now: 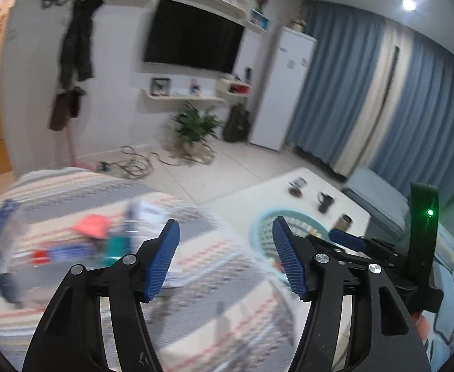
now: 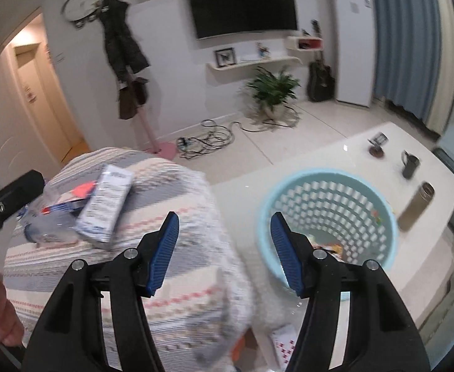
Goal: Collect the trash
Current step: 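Move both tools back toward the table, then grasp the white milk carton with the right tool while the left tool grasps the blue carton, then carry both cartons over the blue basket and open both tools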
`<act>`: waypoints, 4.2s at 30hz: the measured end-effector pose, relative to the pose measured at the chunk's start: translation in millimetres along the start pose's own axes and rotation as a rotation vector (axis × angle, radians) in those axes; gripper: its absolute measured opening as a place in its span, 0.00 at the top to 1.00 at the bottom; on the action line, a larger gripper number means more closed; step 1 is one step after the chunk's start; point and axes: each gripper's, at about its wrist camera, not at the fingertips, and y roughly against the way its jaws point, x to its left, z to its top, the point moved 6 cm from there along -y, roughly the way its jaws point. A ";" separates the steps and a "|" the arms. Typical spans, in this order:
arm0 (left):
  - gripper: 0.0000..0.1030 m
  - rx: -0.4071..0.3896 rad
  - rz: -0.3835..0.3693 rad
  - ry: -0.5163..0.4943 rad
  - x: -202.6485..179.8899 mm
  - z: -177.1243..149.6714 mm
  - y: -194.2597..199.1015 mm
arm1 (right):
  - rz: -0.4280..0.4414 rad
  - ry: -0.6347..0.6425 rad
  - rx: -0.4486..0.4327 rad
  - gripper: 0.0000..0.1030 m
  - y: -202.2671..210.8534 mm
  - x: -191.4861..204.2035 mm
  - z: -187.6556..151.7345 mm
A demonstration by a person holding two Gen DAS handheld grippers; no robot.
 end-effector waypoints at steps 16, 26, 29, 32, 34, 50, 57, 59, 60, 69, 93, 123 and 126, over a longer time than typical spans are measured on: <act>0.28 0.046 0.319 0.127 231.6 4.0 57.5 | 0.109 0.067 0.122 0.32 -58.3 128.1 12.3; 0.28 0.201 0.357 0.117 280.0 -12.8 14.9 | 0.145 0.023 0.226 0.26 -108.5 154.9 7.2; 0.30 0.244 0.385 0.099 286.7 -17.0 2.8 | 0.143 0.021 0.241 0.26 -118.4 159.4 7.3; 0.37 0.278 0.383 0.112 295.3 -22.9 -5.3 | 0.139 0.017 0.258 0.26 -128.3 162.0 5.5; 0.42 0.297 0.385 0.121 300.8 -26.6 -9.6 | 0.135 0.010 0.272 0.26 -136.2 162.3 3.2; 0.70 0.243 0.368 0.179 313.4 -18.6 -1.3 | 0.172 0.040 0.295 0.42 -151.1 172.3 -2.3; 0.70 0.157 0.304 0.176 284.1 5.6 18.0 | 0.158 0.095 0.187 0.45 -118.2 175.7 14.5; 0.70 0.142 0.290 0.164 269.7 12.4 22.9 | 0.159 0.093 0.165 0.45 -109.5 171.9 20.3; 0.70 0.137 0.285 0.159 263.2 15.1 23.4 | 0.164 0.087 0.152 0.45 -103.4 168.9 23.1; 0.70 0.063 0.216 0.045 177.6 48.8 32.0 | 0.161 0.037 0.050 0.45 -52.1 125.2 45.5; 0.70 0.296 -0.069 -0.240 -69.5 15.8 -114.0 | -0.015 -0.296 -0.062 0.45 -4.3 -118.7 36.4; 0.50 0.500 -0.264 -0.083 -118.1 -52.7 -216.9 | -0.156 -0.541 0.166 0.37 -108.2 -234.6 -51.8; 0.50 0.486 -0.263 -0.078 -111.8 -48.7 -206.8 | -0.151 -0.522 0.159 0.37 -102.9 -224.2 -47.0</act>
